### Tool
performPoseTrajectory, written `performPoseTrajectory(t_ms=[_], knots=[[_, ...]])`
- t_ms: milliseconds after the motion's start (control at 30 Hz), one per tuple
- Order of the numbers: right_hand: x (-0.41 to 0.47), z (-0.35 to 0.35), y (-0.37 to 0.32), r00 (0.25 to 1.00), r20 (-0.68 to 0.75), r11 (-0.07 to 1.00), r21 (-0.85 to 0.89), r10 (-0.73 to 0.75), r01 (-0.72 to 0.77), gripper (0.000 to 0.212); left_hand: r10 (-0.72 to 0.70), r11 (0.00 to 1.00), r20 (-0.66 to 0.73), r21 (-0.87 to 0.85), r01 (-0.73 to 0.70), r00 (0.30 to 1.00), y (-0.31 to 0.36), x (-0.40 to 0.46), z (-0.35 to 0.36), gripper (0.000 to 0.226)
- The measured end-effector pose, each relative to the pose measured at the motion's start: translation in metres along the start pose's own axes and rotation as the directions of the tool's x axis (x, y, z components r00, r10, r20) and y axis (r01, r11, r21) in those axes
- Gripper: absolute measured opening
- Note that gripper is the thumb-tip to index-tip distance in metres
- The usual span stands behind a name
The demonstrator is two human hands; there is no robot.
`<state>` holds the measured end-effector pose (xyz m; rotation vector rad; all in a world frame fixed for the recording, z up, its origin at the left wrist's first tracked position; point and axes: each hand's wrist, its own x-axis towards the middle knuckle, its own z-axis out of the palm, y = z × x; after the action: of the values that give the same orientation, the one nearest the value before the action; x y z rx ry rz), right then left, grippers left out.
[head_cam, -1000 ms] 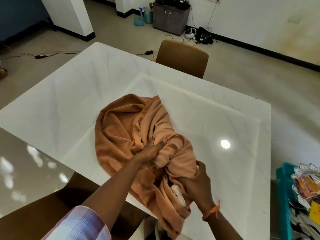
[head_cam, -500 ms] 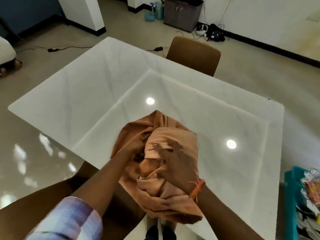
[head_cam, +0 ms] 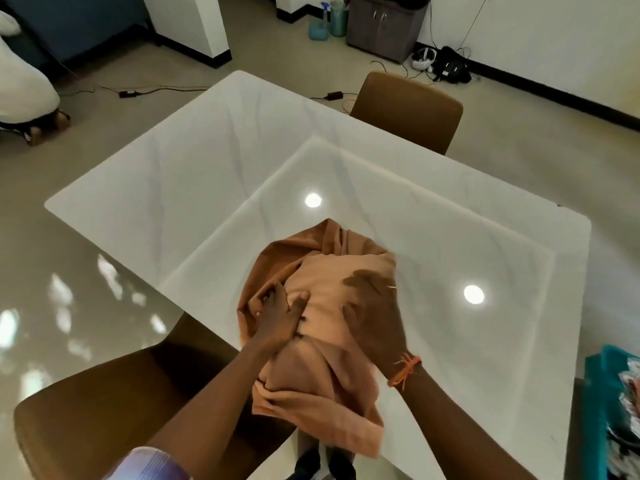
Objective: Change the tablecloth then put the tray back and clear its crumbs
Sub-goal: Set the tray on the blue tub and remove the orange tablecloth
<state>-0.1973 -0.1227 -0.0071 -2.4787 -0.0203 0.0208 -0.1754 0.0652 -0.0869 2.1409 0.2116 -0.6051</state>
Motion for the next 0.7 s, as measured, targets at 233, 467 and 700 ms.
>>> performPoseTrajectory(t_ms=[233,467,700], knots=[[0.017,0.003,0.06,0.743,0.476,0.44,0.603,0.471,-0.665,0.138,-0.198,0.958,-0.205,0.166,0.233,0.959,0.009,0.02,-0.026,0.135],[0.007,0.022,0.076,0.673,0.594,0.118,0.705,0.44,-0.699,0.089,-0.318,0.922,0.124,-0.192,0.337,0.94,0.034,0.042,-0.043,0.109],[0.015,0.006,0.05,0.842,0.031,0.669,0.591,0.539,-0.45,0.105,0.101,0.961,-0.302,0.275,-0.014,0.948,0.078,0.024,0.003,0.019]])
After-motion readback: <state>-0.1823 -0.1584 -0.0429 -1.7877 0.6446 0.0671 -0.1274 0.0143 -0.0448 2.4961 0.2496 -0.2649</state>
